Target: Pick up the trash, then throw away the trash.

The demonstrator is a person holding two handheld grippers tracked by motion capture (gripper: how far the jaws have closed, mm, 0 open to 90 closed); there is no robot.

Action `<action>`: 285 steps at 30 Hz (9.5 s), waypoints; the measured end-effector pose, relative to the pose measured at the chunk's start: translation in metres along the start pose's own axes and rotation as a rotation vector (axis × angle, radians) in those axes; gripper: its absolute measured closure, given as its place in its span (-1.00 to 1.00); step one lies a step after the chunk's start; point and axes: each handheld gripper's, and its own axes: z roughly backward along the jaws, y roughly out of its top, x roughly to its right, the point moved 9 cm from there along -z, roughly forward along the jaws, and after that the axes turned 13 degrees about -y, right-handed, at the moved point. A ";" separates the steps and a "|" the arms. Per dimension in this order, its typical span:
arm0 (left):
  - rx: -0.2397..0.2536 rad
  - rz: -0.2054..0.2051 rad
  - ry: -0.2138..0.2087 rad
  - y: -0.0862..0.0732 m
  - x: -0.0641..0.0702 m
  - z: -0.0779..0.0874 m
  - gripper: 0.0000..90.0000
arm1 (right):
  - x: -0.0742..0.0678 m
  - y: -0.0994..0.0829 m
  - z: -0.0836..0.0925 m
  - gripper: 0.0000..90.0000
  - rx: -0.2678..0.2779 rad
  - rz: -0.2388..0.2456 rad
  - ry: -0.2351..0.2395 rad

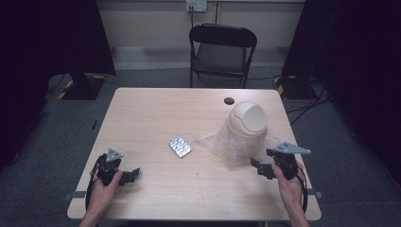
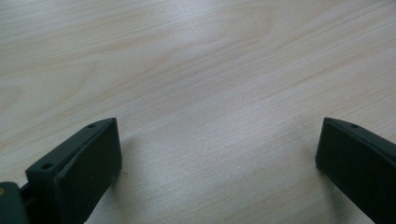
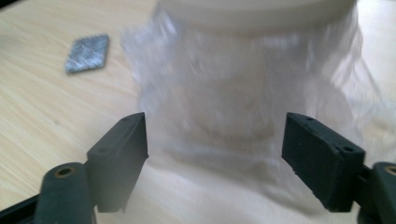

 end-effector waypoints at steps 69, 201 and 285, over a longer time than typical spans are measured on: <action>-0.001 -0.012 -0.010 0.000 -0.001 0.000 -1.00 | -0.024 0.089 -0.027 -0.58 0.073 0.033 0.094; -0.007 -0.025 -0.015 0.001 -0.003 0.000 -1.00 | -0.208 0.045 -0.152 -0.24 -0.077 0.227 0.257; -0.005 -0.024 -0.013 0.001 -0.002 0.000 -1.00 | -0.044 0.089 0.031 -0.24 0.102 0.100 0.116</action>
